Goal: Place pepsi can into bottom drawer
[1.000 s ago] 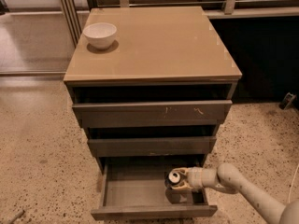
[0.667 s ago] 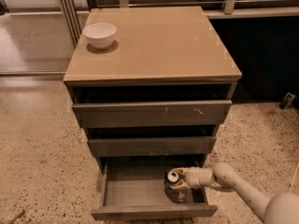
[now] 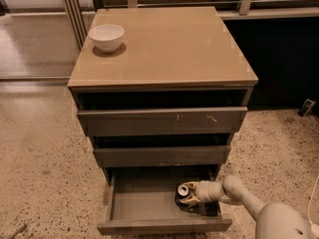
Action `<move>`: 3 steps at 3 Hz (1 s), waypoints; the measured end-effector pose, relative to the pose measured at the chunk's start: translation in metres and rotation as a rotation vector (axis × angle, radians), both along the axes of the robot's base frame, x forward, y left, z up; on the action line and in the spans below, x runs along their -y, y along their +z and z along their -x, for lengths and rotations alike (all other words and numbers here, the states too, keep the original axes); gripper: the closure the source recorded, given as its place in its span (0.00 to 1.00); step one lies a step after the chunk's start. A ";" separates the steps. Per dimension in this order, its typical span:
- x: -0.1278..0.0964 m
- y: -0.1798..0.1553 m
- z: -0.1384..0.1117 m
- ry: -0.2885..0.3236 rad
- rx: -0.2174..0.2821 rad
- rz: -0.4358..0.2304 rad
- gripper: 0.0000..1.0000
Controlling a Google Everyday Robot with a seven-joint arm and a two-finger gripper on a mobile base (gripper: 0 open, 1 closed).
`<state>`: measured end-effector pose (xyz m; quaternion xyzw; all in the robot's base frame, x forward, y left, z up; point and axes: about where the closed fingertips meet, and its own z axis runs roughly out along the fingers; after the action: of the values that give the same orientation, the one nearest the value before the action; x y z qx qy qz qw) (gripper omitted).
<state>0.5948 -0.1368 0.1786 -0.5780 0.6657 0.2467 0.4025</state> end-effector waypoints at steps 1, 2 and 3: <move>0.000 -0.007 0.002 0.009 0.009 -0.009 1.00; 0.000 -0.007 0.002 0.009 0.009 -0.009 0.82; 0.000 -0.007 0.002 0.009 0.009 -0.009 0.58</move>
Offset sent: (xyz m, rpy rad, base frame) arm -0.0018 0.0003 -0.0057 0.0079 -0.0076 0.0070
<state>0.5927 -0.1363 0.1717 -0.5802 0.6600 0.2488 0.4072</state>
